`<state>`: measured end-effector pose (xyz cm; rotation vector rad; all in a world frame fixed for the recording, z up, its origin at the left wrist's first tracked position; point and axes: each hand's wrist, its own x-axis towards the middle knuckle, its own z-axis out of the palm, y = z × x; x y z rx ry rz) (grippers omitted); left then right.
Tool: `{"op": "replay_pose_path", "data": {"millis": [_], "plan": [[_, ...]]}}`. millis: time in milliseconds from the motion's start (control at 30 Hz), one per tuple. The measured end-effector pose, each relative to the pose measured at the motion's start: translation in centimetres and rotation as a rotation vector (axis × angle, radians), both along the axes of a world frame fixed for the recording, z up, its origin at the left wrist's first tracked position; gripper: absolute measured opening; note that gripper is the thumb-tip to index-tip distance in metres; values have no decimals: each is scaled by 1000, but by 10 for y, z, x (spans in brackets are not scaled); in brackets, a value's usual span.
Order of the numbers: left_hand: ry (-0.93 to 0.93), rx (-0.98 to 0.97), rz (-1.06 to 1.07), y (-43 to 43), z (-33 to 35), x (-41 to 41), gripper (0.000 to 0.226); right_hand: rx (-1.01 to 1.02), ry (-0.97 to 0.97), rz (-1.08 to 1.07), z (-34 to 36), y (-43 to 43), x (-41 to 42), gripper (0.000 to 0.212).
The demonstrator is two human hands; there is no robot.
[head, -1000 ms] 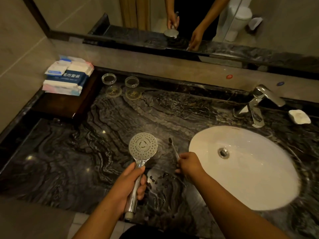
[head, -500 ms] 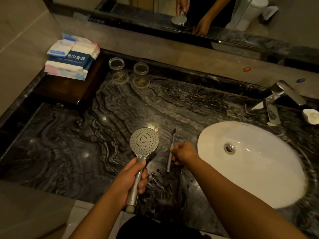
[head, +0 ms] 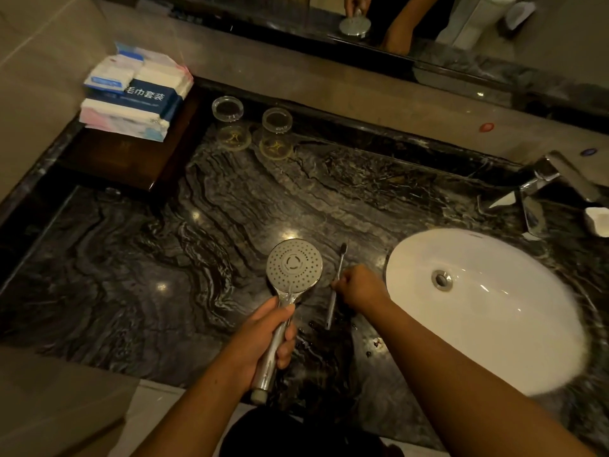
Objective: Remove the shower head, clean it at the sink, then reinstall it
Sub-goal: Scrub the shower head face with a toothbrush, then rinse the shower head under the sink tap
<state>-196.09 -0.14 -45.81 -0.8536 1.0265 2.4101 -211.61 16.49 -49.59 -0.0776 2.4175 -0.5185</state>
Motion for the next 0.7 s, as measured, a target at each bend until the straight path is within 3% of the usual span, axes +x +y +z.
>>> {"op": "replay_pose_path", "data": {"millis": [167,300,367,467,567,700], "plan": [[34,-47,-34,4,1,-4,9,-61,24,-87,7,8,7,42],[67,-113,-50,15,4,-9,17,-113,-39,-86,33,8,19,22],[82,-93,-45,21,7,-14,21,-344,-231,-237,52,8,27,11],[118,-29,-33,32,14,-23,19,-710,-455,-396,82,15,39,27],[157,-27,-51,50,21,-32,25,-958,-508,-467,100,29,47,38],[208,-41,-72,89,35,-44,25,-1097,-419,-530,107,61,48,36]]}}
